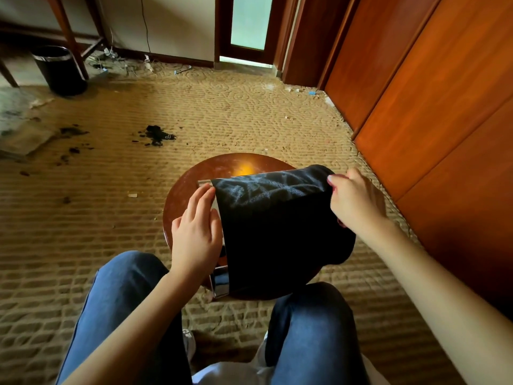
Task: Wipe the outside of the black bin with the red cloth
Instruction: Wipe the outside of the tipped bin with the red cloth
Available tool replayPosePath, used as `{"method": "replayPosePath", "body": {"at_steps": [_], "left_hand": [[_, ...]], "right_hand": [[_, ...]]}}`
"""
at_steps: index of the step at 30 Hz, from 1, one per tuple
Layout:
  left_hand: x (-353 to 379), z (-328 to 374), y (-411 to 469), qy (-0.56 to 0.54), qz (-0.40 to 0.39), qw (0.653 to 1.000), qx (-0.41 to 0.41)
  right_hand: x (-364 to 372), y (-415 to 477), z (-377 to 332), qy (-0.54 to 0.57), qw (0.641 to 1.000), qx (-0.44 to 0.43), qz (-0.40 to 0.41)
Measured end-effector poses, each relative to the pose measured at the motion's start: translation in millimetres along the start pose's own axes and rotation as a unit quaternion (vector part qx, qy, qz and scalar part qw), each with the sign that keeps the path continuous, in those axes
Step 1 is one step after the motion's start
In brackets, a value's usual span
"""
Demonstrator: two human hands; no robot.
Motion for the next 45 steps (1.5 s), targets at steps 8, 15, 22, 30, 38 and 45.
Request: {"method": "replayPosePath", "body": {"at_steps": [8,15,22,30,38,45], "left_hand": [[0,-3,16,0.018,0.000,1.000,-0.022],[-3,0,10,0.093,-0.005,0.996,-0.003],[0,0,15,0.057,0.004,0.998,-0.022],[-2,-3,19,0.054,0.008,0.998,-0.022],[2,-3,13,-0.024,0.008,0.999,-0.041],[3,-10,29,-0.018,-0.007,0.998,-0.061]], "right_hand": [[1,-31,-17,-0.112,0.991,-0.073,-0.019],[1,16,-26,-0.093,0.993,-0.034,-0.061],[-4,-43,-30,-0.073,0.991,-0.105,-0.029],[-3,-1,-31,-0.020,0.998,-0.013,-0.065],[0,-9,-21,0.037,0.998,-0.016,-0.046],[4,-31,-38,0.104,0.993,-0.047,-0.001]]}}
Point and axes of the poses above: each hand's wrist, its own y-axis towards the middle knuckle, its own x-axis out of the palm, z = x × y, the point moved 7 cm from there along y, towards the middle knuckle, and after that the axes turned 2 degrees about z, right-handed, at the moved point
